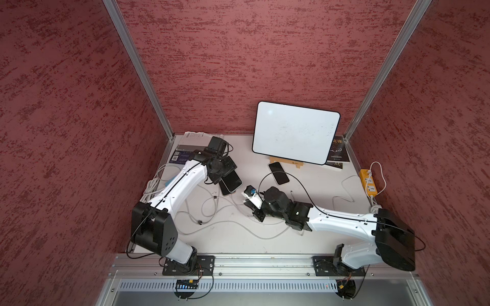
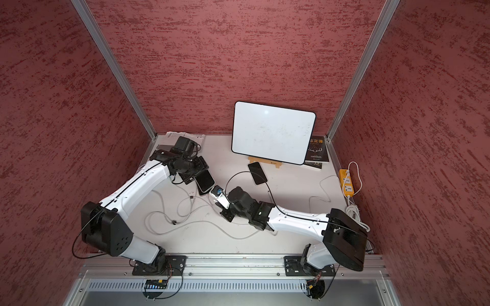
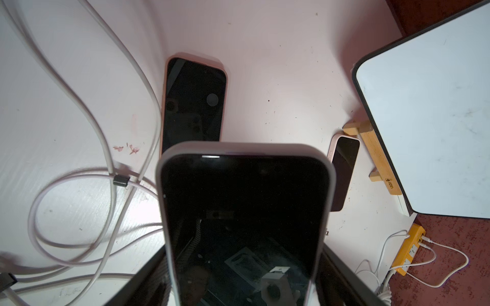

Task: Plug the charging cable into the phone
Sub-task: Insert the charging cable into the phone.

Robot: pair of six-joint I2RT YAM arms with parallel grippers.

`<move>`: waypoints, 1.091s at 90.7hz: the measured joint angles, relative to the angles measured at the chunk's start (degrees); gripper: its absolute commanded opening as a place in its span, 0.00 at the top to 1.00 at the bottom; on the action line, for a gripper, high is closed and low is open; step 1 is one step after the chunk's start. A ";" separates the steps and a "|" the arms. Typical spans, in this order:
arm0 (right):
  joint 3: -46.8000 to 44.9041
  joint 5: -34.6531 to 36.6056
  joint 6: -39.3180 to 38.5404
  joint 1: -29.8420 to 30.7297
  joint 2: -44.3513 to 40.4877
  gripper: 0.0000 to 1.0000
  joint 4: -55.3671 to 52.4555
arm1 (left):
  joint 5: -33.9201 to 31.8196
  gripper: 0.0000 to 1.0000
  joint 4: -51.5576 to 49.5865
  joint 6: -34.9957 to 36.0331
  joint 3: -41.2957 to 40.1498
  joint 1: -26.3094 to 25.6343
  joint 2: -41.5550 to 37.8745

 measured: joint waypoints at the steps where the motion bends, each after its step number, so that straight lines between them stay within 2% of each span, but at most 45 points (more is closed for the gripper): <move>1: 0.04 0.00 -0.11 0.00 0.02 1.00 0.09 | -0.13 1.00 -0.09 -0.13 0.00 -0.15 0.00; 35: 4.09 4.96 0.00 0.00 6.19 1.00 0.28 | -2.49 1.00 -1.92 -2.89 1.68 -3.06 3.23; 66: 5.95 11.30 0.00 0.00 7.21 1.00 -1.01 | -3.41 1.00 -2.23 -3.28 2.36 -3.58 4.13; 99: 6.05 12.52 0.39 0.00 7.32 1.00 -3.32 | -3.87 1.00 -2.34 -3.28 2.36 -3.58 4.15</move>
